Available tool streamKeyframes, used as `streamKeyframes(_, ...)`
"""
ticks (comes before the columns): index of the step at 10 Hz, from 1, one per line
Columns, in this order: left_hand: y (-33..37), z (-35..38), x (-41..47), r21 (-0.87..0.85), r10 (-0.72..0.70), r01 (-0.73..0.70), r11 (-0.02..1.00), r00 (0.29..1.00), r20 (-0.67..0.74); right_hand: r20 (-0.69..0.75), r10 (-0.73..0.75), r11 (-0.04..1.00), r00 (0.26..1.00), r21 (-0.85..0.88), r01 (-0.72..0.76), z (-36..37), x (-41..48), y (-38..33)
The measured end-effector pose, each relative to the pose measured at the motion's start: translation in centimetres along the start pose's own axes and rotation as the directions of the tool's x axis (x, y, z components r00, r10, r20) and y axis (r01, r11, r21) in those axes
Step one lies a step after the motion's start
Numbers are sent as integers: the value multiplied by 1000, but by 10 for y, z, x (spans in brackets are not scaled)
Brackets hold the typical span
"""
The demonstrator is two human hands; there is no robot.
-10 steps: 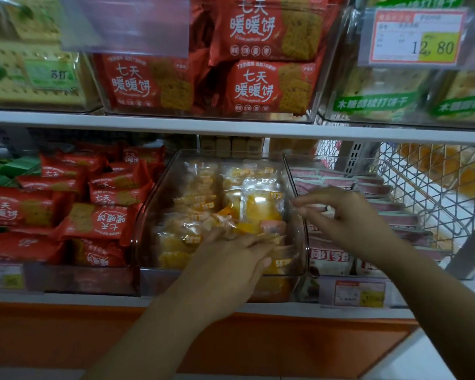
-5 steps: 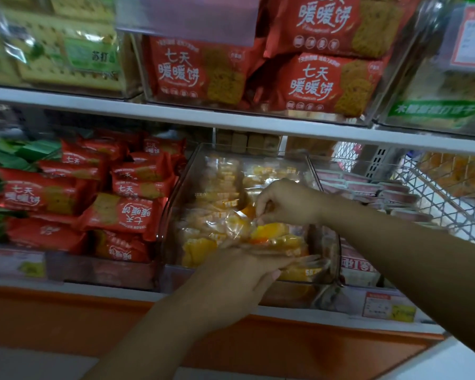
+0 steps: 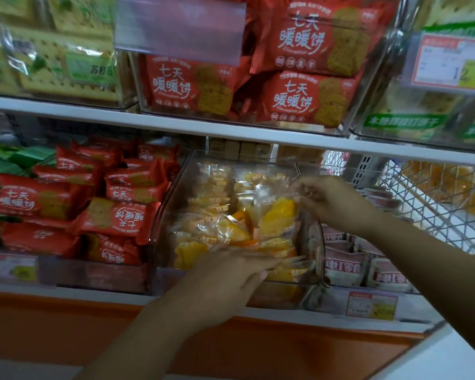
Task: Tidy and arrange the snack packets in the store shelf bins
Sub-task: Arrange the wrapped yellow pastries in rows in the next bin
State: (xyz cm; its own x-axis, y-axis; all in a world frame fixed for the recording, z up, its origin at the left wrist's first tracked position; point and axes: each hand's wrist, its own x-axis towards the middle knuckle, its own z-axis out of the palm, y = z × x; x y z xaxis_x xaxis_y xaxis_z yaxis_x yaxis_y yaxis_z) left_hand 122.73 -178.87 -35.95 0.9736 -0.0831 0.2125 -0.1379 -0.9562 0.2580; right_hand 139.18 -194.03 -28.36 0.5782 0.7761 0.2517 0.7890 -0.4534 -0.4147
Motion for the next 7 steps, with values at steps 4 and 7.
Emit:
streamKeyframes(4, -4, 12, 3, 1, 63, -63, 998, 994, -91, -107, 255, 926, 961, 312, -211, -18, -40, -19)
streamKeyframes(7, -6, 18, 5, -15, 58, -60, 998, 994, -89, -187, 70, 996, 980, 59, -60, -14, -32, -25)
